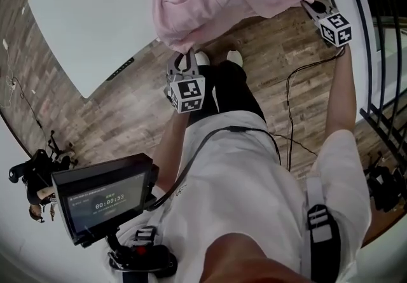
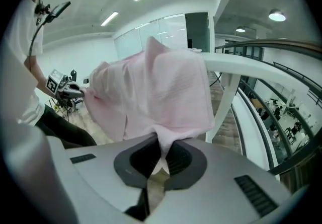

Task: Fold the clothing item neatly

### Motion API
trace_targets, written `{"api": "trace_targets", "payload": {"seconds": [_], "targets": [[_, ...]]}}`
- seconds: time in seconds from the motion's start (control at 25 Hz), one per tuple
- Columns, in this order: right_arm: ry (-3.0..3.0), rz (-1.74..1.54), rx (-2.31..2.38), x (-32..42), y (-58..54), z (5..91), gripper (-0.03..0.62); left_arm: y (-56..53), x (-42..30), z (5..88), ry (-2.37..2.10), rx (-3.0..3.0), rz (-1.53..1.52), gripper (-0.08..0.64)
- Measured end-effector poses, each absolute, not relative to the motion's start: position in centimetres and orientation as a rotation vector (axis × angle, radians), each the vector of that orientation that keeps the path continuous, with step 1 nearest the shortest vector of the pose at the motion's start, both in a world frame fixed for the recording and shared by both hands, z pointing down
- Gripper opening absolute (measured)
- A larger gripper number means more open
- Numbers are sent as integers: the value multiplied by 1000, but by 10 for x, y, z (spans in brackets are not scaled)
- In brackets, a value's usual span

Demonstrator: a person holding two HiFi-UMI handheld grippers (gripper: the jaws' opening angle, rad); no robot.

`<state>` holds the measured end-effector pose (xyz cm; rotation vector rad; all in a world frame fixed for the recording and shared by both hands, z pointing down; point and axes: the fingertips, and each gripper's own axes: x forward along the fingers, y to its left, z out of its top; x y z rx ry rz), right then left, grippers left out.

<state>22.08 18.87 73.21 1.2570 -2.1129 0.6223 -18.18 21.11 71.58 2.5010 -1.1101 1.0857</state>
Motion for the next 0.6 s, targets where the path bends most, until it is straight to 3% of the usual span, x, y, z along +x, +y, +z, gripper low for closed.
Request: {"api": "trace_targets", "payload": {"seconds": [0.32,0.6], "targets": [[-2166,658,1299,228,212,597,9,234,-167,592,-1105,2546,1015,11],[-2312,689,1338,233,182,555,9,210,-187,538,-1253,2521,909,11]]}}
